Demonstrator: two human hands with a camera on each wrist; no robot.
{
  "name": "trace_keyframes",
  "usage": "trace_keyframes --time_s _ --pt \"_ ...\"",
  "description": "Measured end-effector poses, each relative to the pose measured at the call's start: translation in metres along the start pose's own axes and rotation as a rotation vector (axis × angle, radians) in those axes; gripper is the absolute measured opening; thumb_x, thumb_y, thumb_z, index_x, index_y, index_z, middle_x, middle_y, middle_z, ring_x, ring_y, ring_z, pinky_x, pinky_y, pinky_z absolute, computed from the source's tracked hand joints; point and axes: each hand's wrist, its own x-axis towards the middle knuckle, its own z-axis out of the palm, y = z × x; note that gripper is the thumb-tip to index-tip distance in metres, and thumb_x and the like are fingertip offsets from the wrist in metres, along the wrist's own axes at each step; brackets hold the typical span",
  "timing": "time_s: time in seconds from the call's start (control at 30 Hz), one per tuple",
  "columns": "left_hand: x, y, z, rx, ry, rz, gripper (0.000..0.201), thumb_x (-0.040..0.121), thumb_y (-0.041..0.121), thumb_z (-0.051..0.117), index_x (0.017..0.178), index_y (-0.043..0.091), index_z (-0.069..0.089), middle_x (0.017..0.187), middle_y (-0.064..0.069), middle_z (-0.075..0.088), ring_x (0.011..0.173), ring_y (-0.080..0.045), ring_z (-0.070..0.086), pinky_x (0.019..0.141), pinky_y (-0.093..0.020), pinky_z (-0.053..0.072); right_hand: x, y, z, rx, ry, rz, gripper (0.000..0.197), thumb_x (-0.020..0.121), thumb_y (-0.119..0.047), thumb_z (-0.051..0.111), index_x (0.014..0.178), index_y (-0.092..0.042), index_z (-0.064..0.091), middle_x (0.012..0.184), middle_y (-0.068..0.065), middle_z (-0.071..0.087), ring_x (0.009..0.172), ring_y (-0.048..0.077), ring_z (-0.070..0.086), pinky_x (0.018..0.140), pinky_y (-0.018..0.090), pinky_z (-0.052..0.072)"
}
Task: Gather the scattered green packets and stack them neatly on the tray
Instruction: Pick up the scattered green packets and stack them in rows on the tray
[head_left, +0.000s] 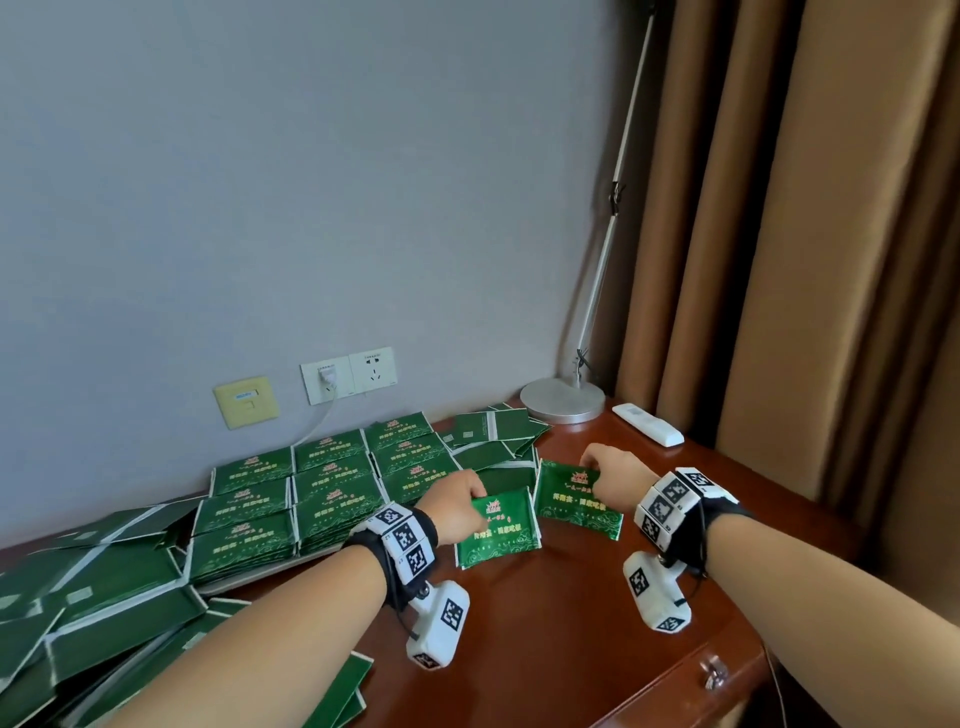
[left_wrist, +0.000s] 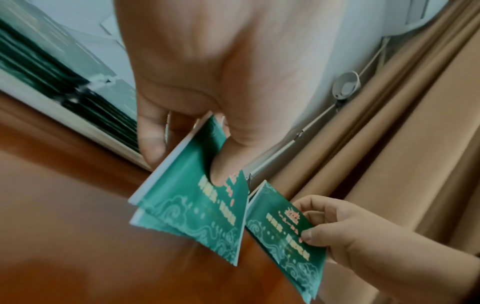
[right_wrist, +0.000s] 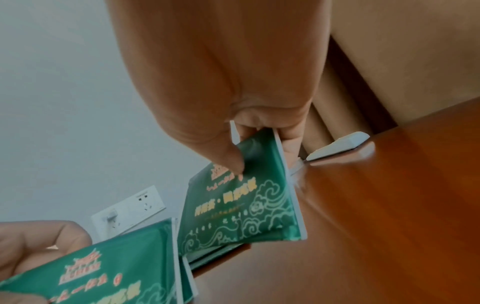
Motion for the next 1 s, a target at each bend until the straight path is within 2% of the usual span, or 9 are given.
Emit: trace_keyframes --time_s 0.1,0.23,0.37,0.53,0.63,0.73,0.83,0.93,1.0 --pt "-0.009 -0.017 -0.016 -0.086 0.074 -0.03 0.038 0.084 0.011 0.073 0.118 0.016 0.056 0.128 -0.005 0.056 0.095 -0.016 0.051 0.072 -0.024 0.044 0.004 -0.025 0.005 0.047 0.034 -0.045 0.043 0.083 0.003 0.048 0.116 -0.024 0.056 0.12 0.003 0.061 0.099 0.018 0.06 0.076 0.027 0.055" --pt "-0.021 -0.045 -0.037 -0.18 0.158 -0.092 0.042 0.084 0.009 0.073 0.122 0.016 0.056 0.135 -0.005 0.054 0.103 -0.016 0.058 0.087 -0.029 0.051 0.008 -0.061 0.013 0.12 0.042 -0.125 0.051 0.082 0.006 0.046 0.124 -0.02 0.057 0.126 0.007 0.059 0.104 0.023 0.061 0.078 0.031 0.057" --pt "-0.038 -0.077 -0.062 -0.252 0.217 -0.177 0.043 0.083 0.005 0.071 0.122 0.015 0.057 0.123 -0.004 0.056 0.095 -0.023 0.065 0.075 -0.036 0.057 0.017 -0.104 0.027 0.177 0.037 -0.214 0.053 0.079 0.009 0.046 0.118 -0.024 0.061 0.116 0.008 0.063 0.079 0.02 0.066 0.059 0.028 0.055" --pt "-0.059 -0.124 -0.097 -0.334 0.306 -0.279 0.042 0.082 0.0 0.069 0.12 0.014 0.058 0.102 0.007 0.052 0.076 -0.015 0.058 0.059 -0.027 0.05 0.034 -0.161 0.052 0.217 0.026 -0.326 0.052 0.078 0.008 0.052 0.115 -0.027 0.065 0.109 0.003 0.067 0.078 0.016 0.062 0.066 0.026 0.053" --pt "-0.072 -0.155 -0.117 -0.399 0.393 -0.346 0.036 0.08 0.0 0.072 0.11 0.016 0.059 0.097 0.004 0.054 0.067 -0.016 0.056 0.051 -0.027 0.046 0.044 -0.195 0.068 0.278 0.005 -0.387 0.05 0.077 0.006 0.061 0.114 -0.026 0.069 0.11 0.002 0.067 0.082 0.015 0.063 0.069 0.024 0.054" --pt "-0.084 -0.188 -0.137 -0.43 0.465 -0.389 0.036 0.078 -0.001 0.076 0.108 0.014 0.062 0.095 -0.003 0.062 0.064 -0.016 0.055 0.058 -0.028 0.045 0.055 -0.227 0.082 0.305 -0.009 -0.414 0.046 0.079 0.003 0.066 0.116 -0.024 0.068 0.102 0.004 0.066 0.075 0.016 0.064 0.073 0.028 0.055" --pt "-0.095 -0.218 -0.153 -0.461 0.493 -0.447 0.038 0.079 -0.001 0.076 0.111 0.013 0.061 0.09 -0.007 0.062 0.047 -0.011 0.044 0.046 -0.025 0.038 0.07 -0.256 0.094 0.361 -0.019 -0.43 0.041 0.079 0.001 0.07 0.114 -0.019 0.067 0.103 0.008 0.068 0.074 0.017 0.063 0.071 0.027 0.054" --pt "-0.099 -0.242 -0.164 -0.457 0.501 -0.487 0.038 0.08 -0.001 0.075 0.112 0.011 0.062 0.107 -0.006 0.061 0.065 -0.012 0.052 0.072 -0.038 0.054 0.085 -0.282 0.107 0.447 -0.061 -0.431 0.037 0.08 0.005 0.068 0.11 -0.016 0.066 0.102 0.011 0.068 0.074 0.02 0.065 0.069 0.03 0.057" --pt "-0.098 -0.254 -0.168 -0.458 0.495 -0.501 0.037 0.08 -0.001 0.076 0.112 0.012 0.062 0.117 -0.007 0.06 0.082 -0.015 0.058 0.078 -0.032 0.051 0.091 -0.295 0.113 0.474 -0.095 -0.432 0.036 0.082 0.006 0.065 0.113 -0.012 0.065 0.103 0.012 0.067 0.077 0.025 0.068 0.072 0.038 0.06"
